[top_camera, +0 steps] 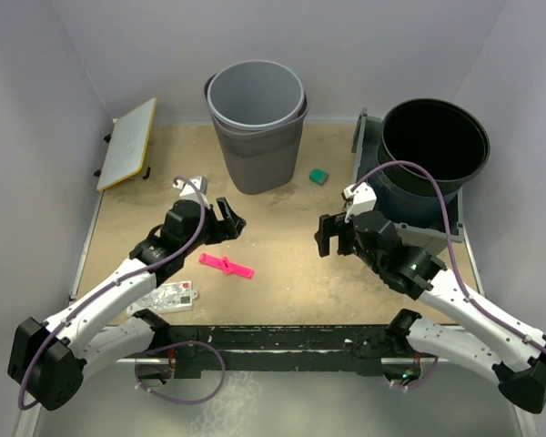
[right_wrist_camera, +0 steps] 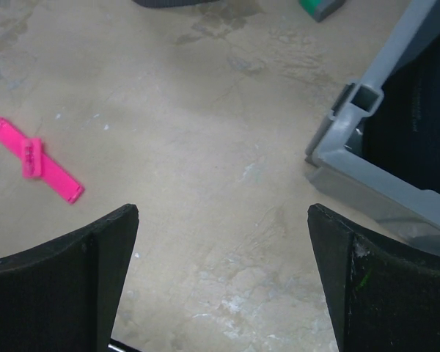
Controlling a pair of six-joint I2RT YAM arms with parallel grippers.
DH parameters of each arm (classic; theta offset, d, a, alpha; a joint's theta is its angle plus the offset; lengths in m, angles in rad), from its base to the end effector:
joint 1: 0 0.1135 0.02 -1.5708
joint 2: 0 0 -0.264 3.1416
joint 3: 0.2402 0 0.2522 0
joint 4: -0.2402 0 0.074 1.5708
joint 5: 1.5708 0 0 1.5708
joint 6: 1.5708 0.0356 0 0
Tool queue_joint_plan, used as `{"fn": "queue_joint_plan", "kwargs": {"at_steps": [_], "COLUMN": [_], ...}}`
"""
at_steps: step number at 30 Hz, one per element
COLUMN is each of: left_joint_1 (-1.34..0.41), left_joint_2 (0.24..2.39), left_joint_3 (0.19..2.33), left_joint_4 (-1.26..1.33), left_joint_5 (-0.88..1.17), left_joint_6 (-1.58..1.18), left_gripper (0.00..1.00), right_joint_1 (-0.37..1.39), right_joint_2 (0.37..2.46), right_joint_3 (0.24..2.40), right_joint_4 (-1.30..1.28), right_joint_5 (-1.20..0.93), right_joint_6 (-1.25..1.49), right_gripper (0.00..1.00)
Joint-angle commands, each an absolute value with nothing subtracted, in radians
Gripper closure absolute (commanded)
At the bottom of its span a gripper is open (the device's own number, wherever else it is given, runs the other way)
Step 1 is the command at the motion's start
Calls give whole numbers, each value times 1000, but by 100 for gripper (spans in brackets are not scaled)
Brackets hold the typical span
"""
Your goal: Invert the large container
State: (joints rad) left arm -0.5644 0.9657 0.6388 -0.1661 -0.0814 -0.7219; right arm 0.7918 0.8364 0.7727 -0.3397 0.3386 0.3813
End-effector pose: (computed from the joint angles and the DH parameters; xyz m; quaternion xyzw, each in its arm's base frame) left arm 0.1853 -0.1139 0.2570 -0.0883 0.8533 -0.2796 0.4313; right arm 0.1421 0.1271 0.3115 -0.0767 0.8242 0.1836 0.5303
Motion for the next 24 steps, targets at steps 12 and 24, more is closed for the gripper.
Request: {"fn": "queue_joint_plan", "kwargs": {"at_steps": [12, 24], "left_joint_1": [-569, -569], "left_joint_2": [971, 964], "left_joint_3": [697, 726], "left_joint_4": [-134, -215], "left_joint_5": [-131, -139], "left_joint_6": [-744, -738], "left_gripper": [23, 23], "right_joint_1": [793, 589], "right_joint_2": [1210, 1354], "right_joint_3": [1105, 1097], "right_joint_4": [-256, -562], "right_joint_5": [443, 555], "right_joint_6": [340, 407], "right_gripper": [0, 0]}}
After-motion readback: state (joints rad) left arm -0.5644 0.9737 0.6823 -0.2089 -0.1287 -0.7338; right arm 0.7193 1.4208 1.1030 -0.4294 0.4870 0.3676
